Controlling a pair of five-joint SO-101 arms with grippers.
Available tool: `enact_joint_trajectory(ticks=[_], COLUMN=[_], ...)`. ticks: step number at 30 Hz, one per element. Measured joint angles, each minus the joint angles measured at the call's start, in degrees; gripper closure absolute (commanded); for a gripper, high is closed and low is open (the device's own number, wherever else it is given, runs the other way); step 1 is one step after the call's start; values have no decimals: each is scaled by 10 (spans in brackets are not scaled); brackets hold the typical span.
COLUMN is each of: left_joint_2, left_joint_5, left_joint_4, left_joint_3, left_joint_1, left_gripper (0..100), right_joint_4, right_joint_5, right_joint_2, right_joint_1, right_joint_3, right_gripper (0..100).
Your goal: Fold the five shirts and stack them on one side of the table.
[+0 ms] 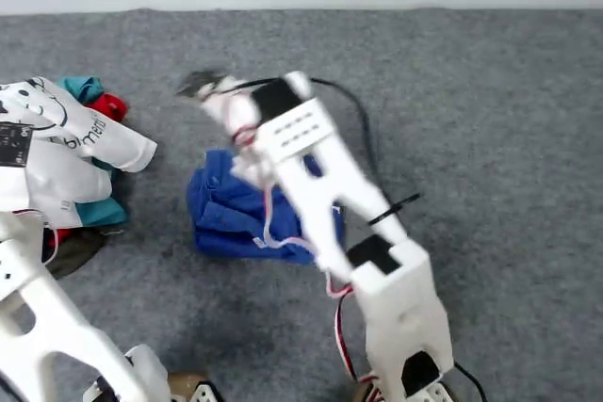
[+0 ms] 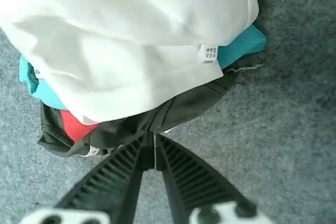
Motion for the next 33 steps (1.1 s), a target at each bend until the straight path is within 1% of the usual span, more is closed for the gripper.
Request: enact_joint_trajectory(ticks=[4,6,9,12,17,20,23,28,33], left_joint_2=[0,0,0,0,0,0,0,0,0], left_joint_5=[0,0,0,0,0,0,0,0,0], left_joint_4=[0,0,0,0,0,0,0,0,0], left_joint_3=[0,0,0,0,0,0,0,0,0], left_joint_1=[0,0,0,0,0,0,0,0,0], left_gripper=[985,985,985,985,985,985,985,985,985], right_joint_4=[1,1,1,1,1,1,1,1,1], right_joint_5=[23,29,32,32,32,18,11,11,11], right_joint_2=[38,62,103,138,136,102,55,-8,-14], right_joint_1=[63,68,55,22,-77,-125,-151,-142,-78], right_joint_3=[0,0,0,0,0,0,0,0,0], right_gripper=[990,990,990,990,990,990,990,990,990])
